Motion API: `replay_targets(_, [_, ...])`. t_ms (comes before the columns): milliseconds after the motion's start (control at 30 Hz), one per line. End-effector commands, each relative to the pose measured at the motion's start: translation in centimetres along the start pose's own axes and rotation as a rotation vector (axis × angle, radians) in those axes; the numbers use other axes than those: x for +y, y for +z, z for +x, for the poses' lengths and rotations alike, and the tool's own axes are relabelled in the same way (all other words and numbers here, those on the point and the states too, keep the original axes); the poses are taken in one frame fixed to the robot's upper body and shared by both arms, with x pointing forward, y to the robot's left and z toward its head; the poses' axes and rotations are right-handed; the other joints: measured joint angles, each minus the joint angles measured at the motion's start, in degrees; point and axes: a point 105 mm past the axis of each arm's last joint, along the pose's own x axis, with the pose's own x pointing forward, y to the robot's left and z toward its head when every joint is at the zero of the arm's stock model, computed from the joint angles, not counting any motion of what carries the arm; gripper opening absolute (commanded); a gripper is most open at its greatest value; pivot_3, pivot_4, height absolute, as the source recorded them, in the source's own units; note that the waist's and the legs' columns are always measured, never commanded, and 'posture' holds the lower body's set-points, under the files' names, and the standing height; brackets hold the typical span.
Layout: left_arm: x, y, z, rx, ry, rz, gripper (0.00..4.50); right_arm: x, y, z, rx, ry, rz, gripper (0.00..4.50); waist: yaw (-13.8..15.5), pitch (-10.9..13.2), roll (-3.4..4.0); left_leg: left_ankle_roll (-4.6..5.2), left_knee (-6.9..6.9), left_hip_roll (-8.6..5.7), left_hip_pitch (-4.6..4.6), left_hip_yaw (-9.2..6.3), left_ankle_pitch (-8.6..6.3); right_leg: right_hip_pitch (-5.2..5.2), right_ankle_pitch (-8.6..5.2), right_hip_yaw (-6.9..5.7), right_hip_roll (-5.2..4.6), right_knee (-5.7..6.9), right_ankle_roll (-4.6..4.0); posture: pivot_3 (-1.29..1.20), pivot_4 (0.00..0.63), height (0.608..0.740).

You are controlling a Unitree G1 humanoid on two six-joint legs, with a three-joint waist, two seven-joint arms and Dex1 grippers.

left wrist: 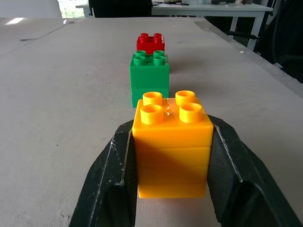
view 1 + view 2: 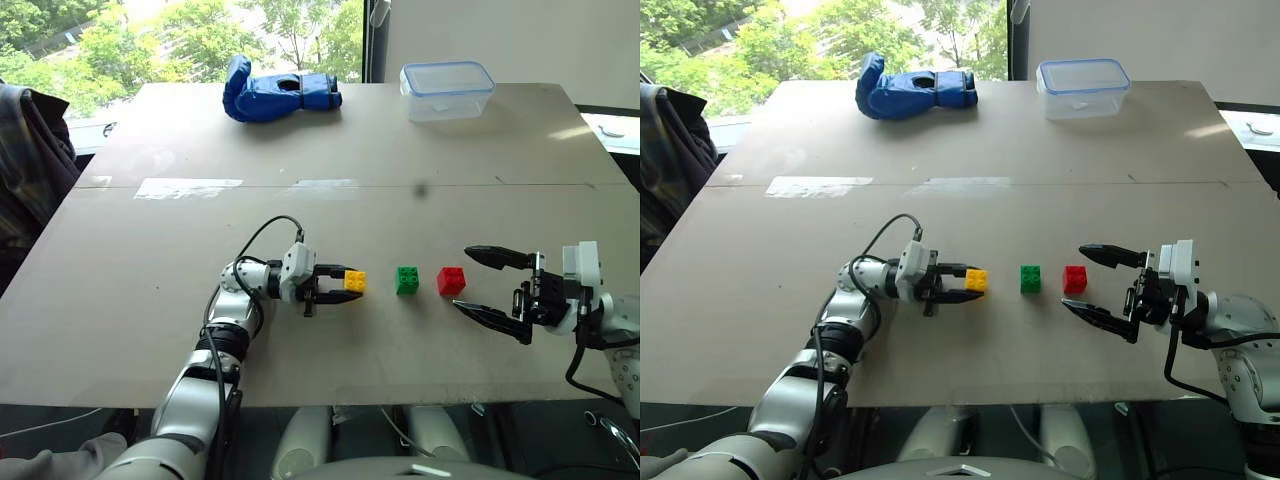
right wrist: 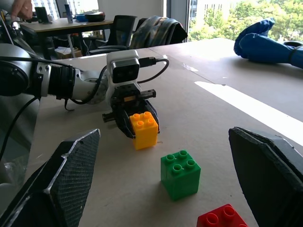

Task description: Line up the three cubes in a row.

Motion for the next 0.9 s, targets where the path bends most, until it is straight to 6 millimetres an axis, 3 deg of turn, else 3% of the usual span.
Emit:
replay_targets(33, [0.36, -0.13, -0.15, 0.002, 0.031, 0.011, 1.32, 0.35, 0.98, 0.27, -0.022, 0.016, -0.039, 4.50, 0.0, 0.0, 0.00, 0.00, 0.00, 0.00, 0.00, 0.00, 0.00, 0.00, 0.00, 0.00, 0.00, 0.00, 0.00, 0.00, 0.150, 0.740])
replay_targets(333, [-0.23, -0.81, -0.47, 0.029, -0.013, -0.038, 1.32, 0.36, 1.00, 0.28, -0.019, 0.017, -0.041, 4.50, 0.0, -0.1, 0.09, 0.00, 0.00, 0.00, 0.02, 0.00, 0.00, 0.01, 0.00, 0.00, 0.00, 0.00, 0.00, 0.00, 0.150, 0.740])
replay_targets(500, [0.31, -0.68, -0.50, 0.041, 0.010, -0.001, 3.59, 0.37, 1.01, 0.35, -0.020, 0.017, -0.037, 4.50, -0.1, -0.1, 0.11, 0.00, 0.00, 0.00, 0.03, -0.01, 0.00, 0.01, 0.00, 0.00, 0.02, 0.01, 0.00, 0.00, 0.150, 0.740])
replay_targets(533, [0.36, -0.70, -0.50, 0.043, 0.014, 0.003, 4.23, 0.38, 1.01, 0.37, -0.021, 0.016, -0.036, 4.50, -0.1, -0.1, 0.11, 0.00, 0.00, 0.00, 0.04, 0.00, 0.00, 0.01, 0.00, 0.00, 0.03, 0.02, 0.00, 0.00, 0.150, 0.740])
replay_targets(567, [0.49, -0.68, -0.53, 0.047, 0.024, 0.022, 4.45, 0.40, 0.99, 0.38, -0.020, 0.017, -0.036, 4.50, -0.1, -0.1, 0.12, 0.00, 0.00, 0.00, 0.04, 0.00, 0.00, 0.01, 0.00, 0.01, 0.03, 0.02, 0.00, 0.00, 0.150, 0.740])
replay_targets(900, [0.76, -1.07, -0.89, 0.070, 0.066, 0.048, 4.45, 0.45, 0.99, 0.50, -0.021, 0.019, -0.036, 4.50, 0.0, -0.1, 0.12, 0.00, 0.00, 0.00, 0.09, -0.01, 0.00, 0.06, 0.00, 0.01, 0.03, 0.02, 0.00, 0.00, 0.150, 0.740])
